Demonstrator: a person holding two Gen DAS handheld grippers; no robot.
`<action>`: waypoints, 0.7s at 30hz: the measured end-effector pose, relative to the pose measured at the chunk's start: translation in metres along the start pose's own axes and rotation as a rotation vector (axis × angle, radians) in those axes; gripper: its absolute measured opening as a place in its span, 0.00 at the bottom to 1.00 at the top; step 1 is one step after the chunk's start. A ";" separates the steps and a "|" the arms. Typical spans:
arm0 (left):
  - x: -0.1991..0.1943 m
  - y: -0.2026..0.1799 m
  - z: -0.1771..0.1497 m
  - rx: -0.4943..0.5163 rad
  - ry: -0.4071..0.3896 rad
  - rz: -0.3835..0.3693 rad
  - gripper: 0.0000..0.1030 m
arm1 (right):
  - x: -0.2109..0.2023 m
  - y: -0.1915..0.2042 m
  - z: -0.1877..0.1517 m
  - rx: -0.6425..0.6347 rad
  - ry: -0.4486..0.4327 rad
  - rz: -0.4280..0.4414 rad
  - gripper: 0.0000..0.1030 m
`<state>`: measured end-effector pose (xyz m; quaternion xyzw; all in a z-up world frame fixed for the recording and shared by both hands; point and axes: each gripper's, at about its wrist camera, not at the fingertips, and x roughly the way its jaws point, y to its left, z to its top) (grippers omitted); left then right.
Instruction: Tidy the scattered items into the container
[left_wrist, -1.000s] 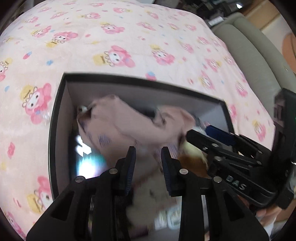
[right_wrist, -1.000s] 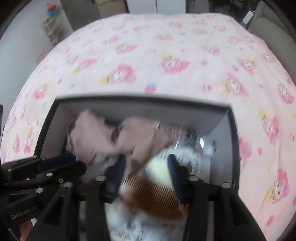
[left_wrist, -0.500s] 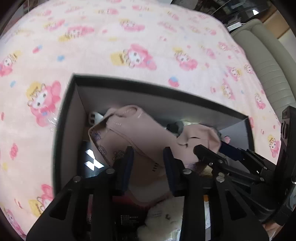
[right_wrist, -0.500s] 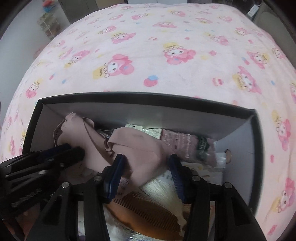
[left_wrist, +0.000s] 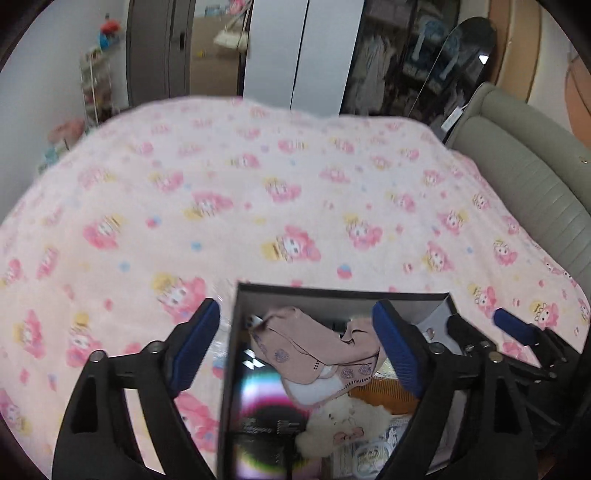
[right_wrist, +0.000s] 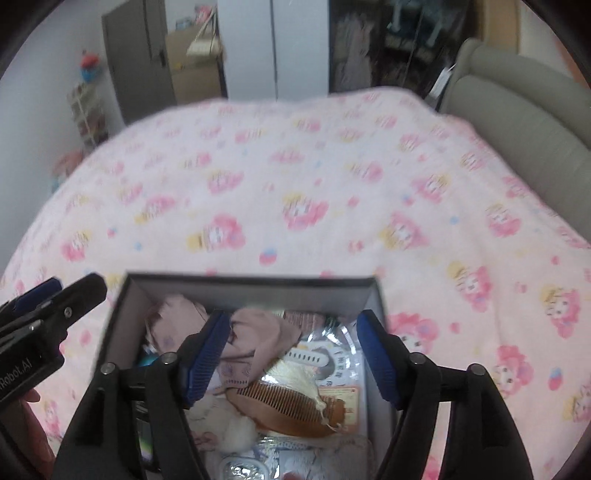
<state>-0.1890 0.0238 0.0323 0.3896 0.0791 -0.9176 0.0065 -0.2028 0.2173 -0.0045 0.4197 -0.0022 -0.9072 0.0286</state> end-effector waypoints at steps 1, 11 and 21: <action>-0.013 0.000 0.001 0.011 -0.014 0.007 0.91 | -0.014 -0.001 0.000 0.013 -0.025 -0.003 0.69; -0.137 0.005 -0.012 0.048 -0.148 -0.040 0.99 | -0.140 0.015 -0.027 0.041 -0.146 0.035 0.72; -0.208 0.015 -0.060 0.067 -0.187 -0.055 0.99 | -0.216 0.035 -0.075 0.019 -0.250 -0.043 0.74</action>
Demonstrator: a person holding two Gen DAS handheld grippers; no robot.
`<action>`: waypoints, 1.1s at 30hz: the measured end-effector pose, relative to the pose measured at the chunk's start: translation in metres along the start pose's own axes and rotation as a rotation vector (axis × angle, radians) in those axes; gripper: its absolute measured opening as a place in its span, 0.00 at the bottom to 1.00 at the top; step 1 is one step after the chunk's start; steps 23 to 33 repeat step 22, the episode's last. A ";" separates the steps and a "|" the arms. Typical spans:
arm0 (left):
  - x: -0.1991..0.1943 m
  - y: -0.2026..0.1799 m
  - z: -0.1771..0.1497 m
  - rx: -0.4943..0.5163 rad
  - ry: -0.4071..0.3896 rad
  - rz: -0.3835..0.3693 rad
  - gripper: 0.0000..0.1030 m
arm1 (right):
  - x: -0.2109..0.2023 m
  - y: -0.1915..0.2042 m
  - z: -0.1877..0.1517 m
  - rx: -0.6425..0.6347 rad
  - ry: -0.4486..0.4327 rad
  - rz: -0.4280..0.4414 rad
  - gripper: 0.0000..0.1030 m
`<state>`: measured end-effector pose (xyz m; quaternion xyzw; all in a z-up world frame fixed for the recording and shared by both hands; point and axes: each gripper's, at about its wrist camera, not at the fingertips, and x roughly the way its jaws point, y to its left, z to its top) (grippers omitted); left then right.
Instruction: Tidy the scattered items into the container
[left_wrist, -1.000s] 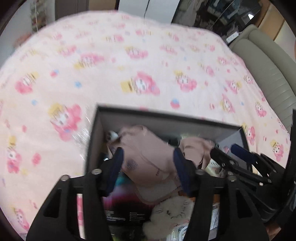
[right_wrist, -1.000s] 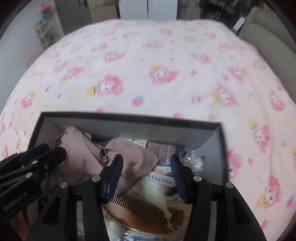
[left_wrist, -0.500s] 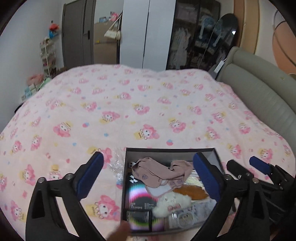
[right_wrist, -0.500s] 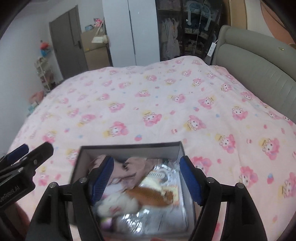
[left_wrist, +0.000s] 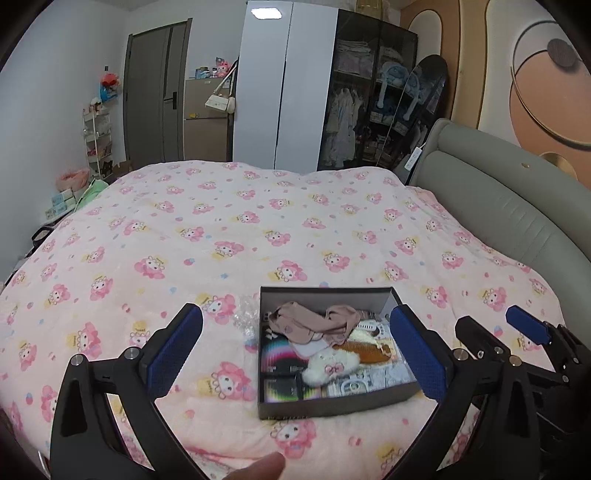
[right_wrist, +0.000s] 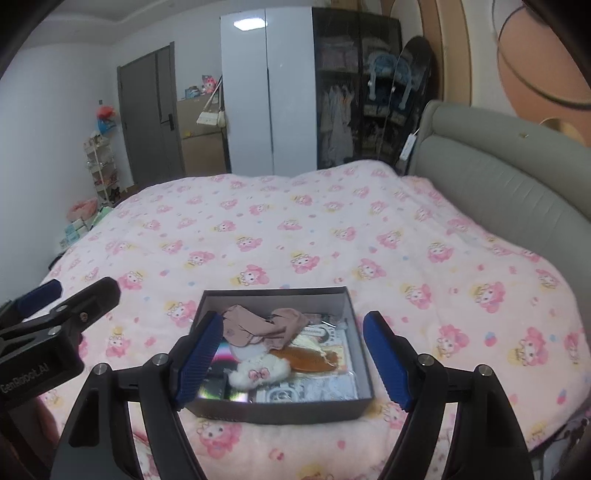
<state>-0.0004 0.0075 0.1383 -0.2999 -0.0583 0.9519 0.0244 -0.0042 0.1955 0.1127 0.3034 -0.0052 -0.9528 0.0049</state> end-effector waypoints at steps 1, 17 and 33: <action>-0.006 0.002 -0.007 -0.006 0.006 -0.018 0.99 | -0.003 0.000 -0.004 -0.001 -0.003 -0.009 0.74; -0.023 0.013 -0.056 -0.003 -0.009 0.041 0.99 | -0.029 0.006 -0.046 0.011 -0.035 -0.039 0.74; -0.019 0.011 -0.059 -0.008 0.004 0.031 0.99 | -0.026 0.006 -0.049 0.006 -0.029 -0.042 0.74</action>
